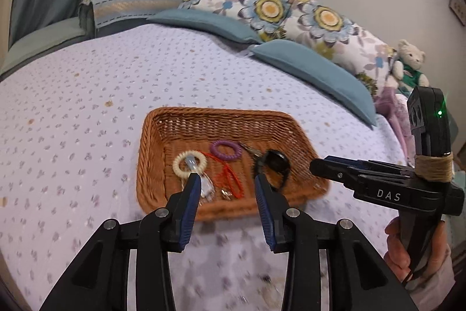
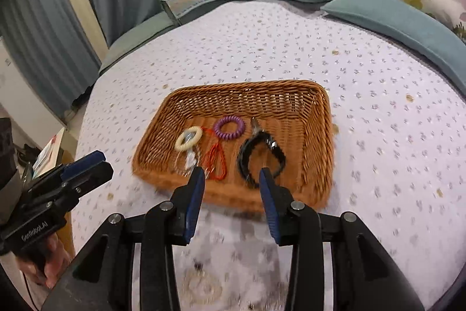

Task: Organize jewelry
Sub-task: 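Grasp the clear bead bracelet with the left gripper while the right grasps a small charm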

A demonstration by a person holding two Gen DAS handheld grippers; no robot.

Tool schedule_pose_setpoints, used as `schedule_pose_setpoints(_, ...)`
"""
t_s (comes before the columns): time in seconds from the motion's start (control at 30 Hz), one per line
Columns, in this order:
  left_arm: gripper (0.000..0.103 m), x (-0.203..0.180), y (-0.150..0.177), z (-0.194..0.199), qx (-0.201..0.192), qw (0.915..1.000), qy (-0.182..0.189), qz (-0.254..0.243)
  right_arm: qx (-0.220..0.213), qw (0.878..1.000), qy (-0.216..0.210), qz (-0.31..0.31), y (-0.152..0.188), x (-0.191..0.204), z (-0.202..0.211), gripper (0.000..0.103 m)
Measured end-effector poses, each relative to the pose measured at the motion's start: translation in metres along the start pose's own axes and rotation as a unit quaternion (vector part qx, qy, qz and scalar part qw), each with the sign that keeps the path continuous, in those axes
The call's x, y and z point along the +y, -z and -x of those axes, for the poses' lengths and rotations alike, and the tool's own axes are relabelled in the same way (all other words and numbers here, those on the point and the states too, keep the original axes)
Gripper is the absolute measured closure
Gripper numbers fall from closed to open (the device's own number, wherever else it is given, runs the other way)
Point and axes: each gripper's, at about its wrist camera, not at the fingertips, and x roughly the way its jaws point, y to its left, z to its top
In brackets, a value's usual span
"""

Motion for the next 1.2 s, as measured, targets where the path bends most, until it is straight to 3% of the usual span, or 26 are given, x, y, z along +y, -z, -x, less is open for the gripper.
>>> schedule_pose_setpoints(0.27, 0.064, -0.016, 0.042, 0.044, -0.003, 0.9997, 0.025, 0.007, -0.004, 1.0, -0.004, 0.013, 0.051, 0.005, 0.039, 0.061)
schedule_pose_setpoints(0.5, 0.064, -0.023, 0.081, 0.048, 0.021, 0.998, 0.056, 0.02, 0.018, 0.999, -0.006, -0.027, 0.101, -0.016, 0.049, 0.061)
schedule_pose_setpoints(0.87, 0.067, -0.028, 0.116, 0.014, 0.078, 0.994, 0.073, 0.021, 0.052, 0.998, -0.005, -0.041, 0.139, -0.026, 0.036, 0.061)
schedule_pose_setpoints(1.03, 0.071, -0.041, 0.115, -0.008, 0.116, 0.9915, 0.057, -0.017, 0.071, 0.996, -0.009, -0.05, 0.151, -0.029, 0.028, 0.061)
schedule_pose_setpoints(1.2, 0.076, -0.047, 0.11, -0.042, 0.172, 0.9818, 0.056, -0.057, 0.095, 0.994, -0.011, -0.052, 0.164, -0.027, 0.018, 0.061)
